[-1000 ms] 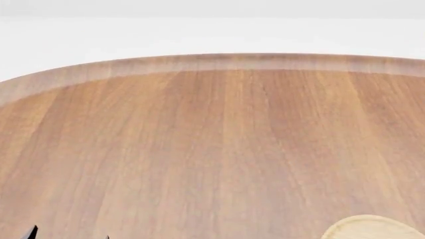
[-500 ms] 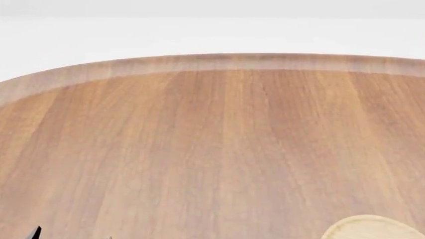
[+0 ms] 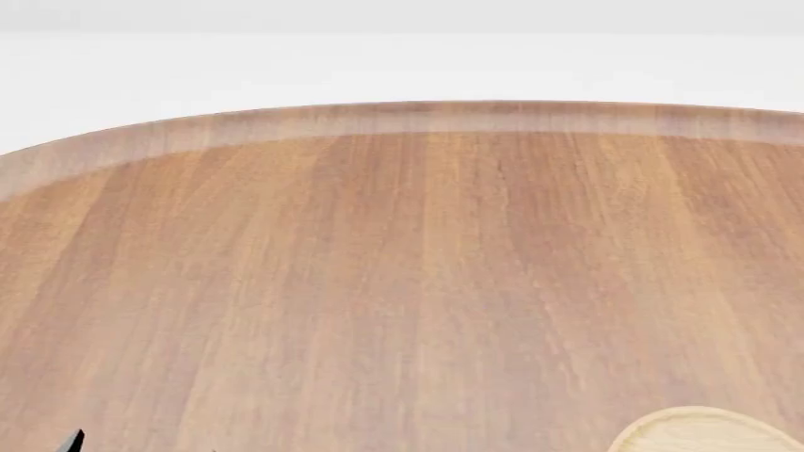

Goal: Put the chocolate pudding to the left of the plate.

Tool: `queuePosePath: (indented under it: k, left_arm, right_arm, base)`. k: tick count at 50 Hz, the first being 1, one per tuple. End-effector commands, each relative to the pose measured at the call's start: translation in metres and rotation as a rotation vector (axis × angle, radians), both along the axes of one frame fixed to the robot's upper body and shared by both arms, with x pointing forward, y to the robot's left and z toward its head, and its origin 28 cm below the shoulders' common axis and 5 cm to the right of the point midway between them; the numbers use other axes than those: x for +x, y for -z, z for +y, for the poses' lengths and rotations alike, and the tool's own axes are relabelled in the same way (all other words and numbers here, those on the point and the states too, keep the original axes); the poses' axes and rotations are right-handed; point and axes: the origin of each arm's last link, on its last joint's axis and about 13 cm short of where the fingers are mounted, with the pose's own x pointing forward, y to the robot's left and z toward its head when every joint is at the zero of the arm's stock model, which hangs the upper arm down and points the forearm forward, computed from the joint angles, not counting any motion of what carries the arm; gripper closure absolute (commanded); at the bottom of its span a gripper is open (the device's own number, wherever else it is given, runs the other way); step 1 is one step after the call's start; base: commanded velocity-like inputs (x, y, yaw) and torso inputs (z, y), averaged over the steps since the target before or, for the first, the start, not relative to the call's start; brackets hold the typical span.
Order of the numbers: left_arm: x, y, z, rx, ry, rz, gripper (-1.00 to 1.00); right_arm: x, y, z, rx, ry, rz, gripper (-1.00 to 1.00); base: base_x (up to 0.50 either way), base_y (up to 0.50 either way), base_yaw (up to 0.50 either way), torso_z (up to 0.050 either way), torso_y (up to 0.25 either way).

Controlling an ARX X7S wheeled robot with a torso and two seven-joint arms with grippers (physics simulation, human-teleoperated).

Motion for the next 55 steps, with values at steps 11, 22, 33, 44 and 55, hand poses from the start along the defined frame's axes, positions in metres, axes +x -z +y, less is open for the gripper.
queuePosePath:
  k: [11, 22, 33, 44, 55]
  left_arm:
    - [0.000, 0.003, -0.003, 0.012, 0.014, 0.005, -1.00]
    - [-0.001, 0.003, -0.002, 0.011, 0.013, 0.005, -1.00]
    - [0.001, 0.003, -0.002, 0.011, 0.010, 0.005, -1.00]
    - [0.000, 0.003, -0.002, 0.017, 0.011, 0.003, -1.00]
    - [0.000, 0.004, -0.003, 0.019, 0.014, 0.005, -1.00]
  right_arm:
    - [-0.001, 0.024, -0.012, 0.057, 0.073, 0.025, -1.00]
    - [-0.003, 0.036, -0.006, 0.076, 0.056, 0.041, -1.00]
    - [-0.005, 0.041, -0.007, 0.088, 0.058, 0.055, -1.00]
    - [-0.011, 0.044, -0.015, 0.113, 0.077, 0.062, -1.00]
    - [-0.011, 0.050, -0.015, 0.108, 0.084, 0.072, -1.00]
  base:
    - [0.00, 0.00, 0.00, 0.000, 0.000]
    - [0.00, 0.00, 0.00, 0.000, 0.000]
    - [0.00, 0.00, 0.00, 0.000, 0.000]
    - [0.00, 0.00, 0.00, 0.000, 0.000]
    - [0.00, 0.00, 0.00, 0.000, 0.000]
